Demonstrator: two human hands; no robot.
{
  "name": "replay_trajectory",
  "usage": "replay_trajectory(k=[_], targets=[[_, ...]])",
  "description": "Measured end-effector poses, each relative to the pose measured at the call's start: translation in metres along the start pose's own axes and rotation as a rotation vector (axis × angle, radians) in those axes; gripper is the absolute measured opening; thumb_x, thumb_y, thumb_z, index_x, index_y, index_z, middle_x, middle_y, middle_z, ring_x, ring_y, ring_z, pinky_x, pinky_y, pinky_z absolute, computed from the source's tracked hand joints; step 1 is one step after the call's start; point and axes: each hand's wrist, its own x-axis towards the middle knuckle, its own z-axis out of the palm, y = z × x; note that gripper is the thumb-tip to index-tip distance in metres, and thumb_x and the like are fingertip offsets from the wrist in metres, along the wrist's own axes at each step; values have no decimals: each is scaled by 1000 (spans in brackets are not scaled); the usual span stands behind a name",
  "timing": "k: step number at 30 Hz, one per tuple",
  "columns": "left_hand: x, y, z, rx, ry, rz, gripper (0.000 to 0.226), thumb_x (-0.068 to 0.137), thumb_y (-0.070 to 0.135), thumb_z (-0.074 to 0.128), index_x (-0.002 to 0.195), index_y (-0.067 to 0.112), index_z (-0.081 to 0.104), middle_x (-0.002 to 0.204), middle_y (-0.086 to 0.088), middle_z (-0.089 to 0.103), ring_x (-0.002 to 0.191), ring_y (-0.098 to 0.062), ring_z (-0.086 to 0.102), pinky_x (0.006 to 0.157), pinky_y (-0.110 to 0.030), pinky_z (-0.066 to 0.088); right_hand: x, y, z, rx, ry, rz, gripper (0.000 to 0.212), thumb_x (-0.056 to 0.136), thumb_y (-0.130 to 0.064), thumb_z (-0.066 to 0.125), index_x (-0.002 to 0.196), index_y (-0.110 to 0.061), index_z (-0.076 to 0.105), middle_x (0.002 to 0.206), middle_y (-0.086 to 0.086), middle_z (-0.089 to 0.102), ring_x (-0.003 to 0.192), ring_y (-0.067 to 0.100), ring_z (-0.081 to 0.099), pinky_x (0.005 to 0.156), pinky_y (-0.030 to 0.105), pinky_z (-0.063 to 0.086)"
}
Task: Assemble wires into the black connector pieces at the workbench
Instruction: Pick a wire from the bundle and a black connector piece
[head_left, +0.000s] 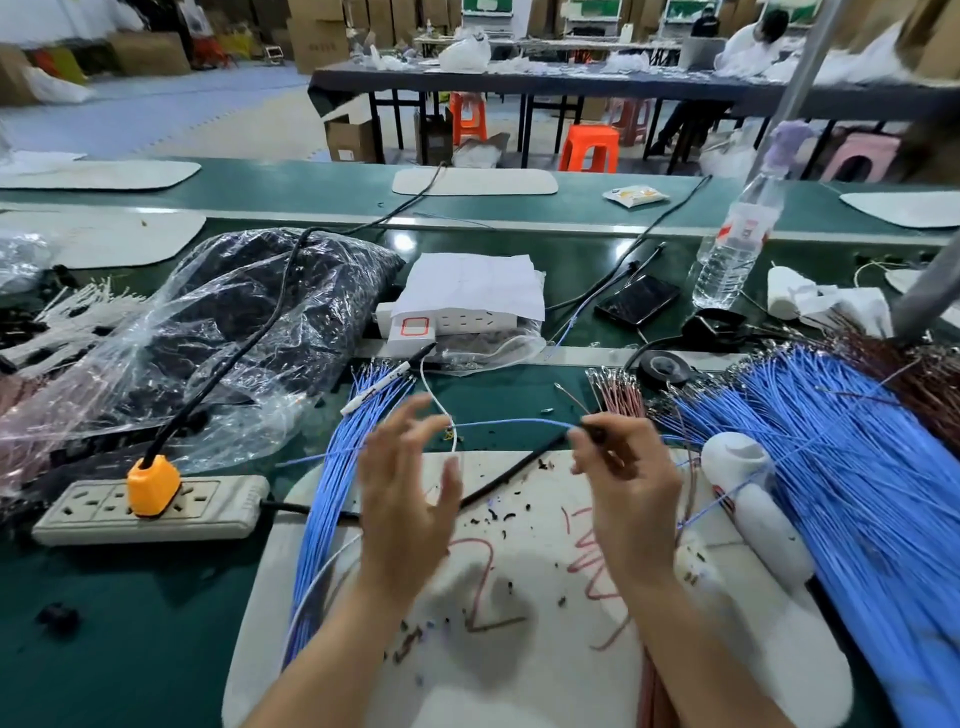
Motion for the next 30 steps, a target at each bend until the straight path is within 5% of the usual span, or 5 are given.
replay_trajectory(k=[4,11,20,24,30], targets=[[-9,17,4,-340,-374,77,31,93,7,58,123,12,54,115,2,59,95,-4,60,84,-20,50,-20,-3,13,-187,-270,-382,16,79,-8,74,95,-4,70,86,3,61,80,-1,57,73,12,48],[-9,14,6,-382,-256,11,14,87,6,61,99,9,67,98,-5,62,86,-8,61,75,-17,49,-24,-2,16,-58,-310,-339,16,78,-11,75,86,0,66,82,1,61,69,8,61,61,26,55],[-10,10,6,-405,-280,-8,11,88,8,63,97,5,67,90,-2,69,82,-13,67,69,-30,55,-24,-2,15,-8,-305,-268,14,78,-16,75,87,-9,65,79,-3,60,69,7,61,60,26,55],[-11,9,8,-399,-289,-18,11,87,6,62,96,2,68,89,-1,70,80,-10,66,70,-22,54,-22,-2,16,-3,-339,-239,19,79,-16,75,90,-21,60,80,-6,59,70,9,62,60,31,56],[-10,9,9,-409,-278,-31,12,85,2,62,96,3,68,89,0,70,80,-9,67,71,-21,54,-21,-1,15,-15,-342,-248,17,78,-11,75,89,-16,63,82,-4,60,72,8,62,61,29,56]])
